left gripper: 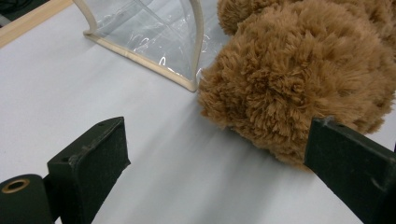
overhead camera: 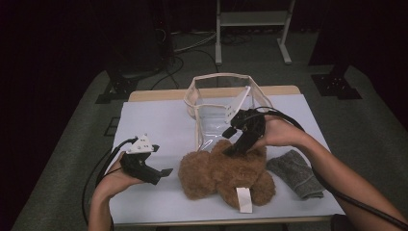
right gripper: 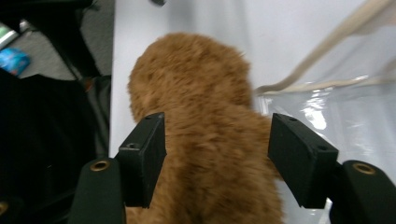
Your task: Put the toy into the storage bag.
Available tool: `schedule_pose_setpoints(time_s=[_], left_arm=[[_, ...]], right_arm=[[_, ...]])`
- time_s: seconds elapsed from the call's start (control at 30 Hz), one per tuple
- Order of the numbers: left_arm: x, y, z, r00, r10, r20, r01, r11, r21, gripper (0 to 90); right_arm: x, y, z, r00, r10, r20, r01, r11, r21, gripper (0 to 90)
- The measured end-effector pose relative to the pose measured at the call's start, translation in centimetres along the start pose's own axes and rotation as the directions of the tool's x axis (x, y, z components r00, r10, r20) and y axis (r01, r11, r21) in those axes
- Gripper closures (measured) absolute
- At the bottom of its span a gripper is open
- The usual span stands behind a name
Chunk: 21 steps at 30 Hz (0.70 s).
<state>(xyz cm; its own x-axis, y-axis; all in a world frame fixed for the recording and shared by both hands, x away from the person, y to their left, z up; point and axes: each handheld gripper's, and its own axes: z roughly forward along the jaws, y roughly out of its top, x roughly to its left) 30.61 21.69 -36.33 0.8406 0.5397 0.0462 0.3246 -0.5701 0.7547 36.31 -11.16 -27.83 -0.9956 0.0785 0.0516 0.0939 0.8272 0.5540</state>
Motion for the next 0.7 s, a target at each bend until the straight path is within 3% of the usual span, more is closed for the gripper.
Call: schedule_pose_setpoints(time_s=[0.2,0.5,0.7], left_arm=[[0.0,0.0,0.0,1.0,-0.002,0.004,0.002,1.0,0.001,5.3],[0.1,-0.2,0.1,1.0,-0.005,0.008,0.005,1.0,0.007,5.3],[0.1,-0.2,0.2,1.0,-0.002,0.008,0.002,0.9999,0.015,5.4]], right_arm=[[0.5,-0.3,1.6,0.9998,-0.007,-0.02,0.008,0.999,0.041,31.1],[1.1,-0.8,4.0,0.9989,-0.047,0.007,0.046,0.991,0.124,26.3],[1.3,-1.3,4.5,0.9983,-0.058,0.009,0.056,0.988,0.144,23.0]])
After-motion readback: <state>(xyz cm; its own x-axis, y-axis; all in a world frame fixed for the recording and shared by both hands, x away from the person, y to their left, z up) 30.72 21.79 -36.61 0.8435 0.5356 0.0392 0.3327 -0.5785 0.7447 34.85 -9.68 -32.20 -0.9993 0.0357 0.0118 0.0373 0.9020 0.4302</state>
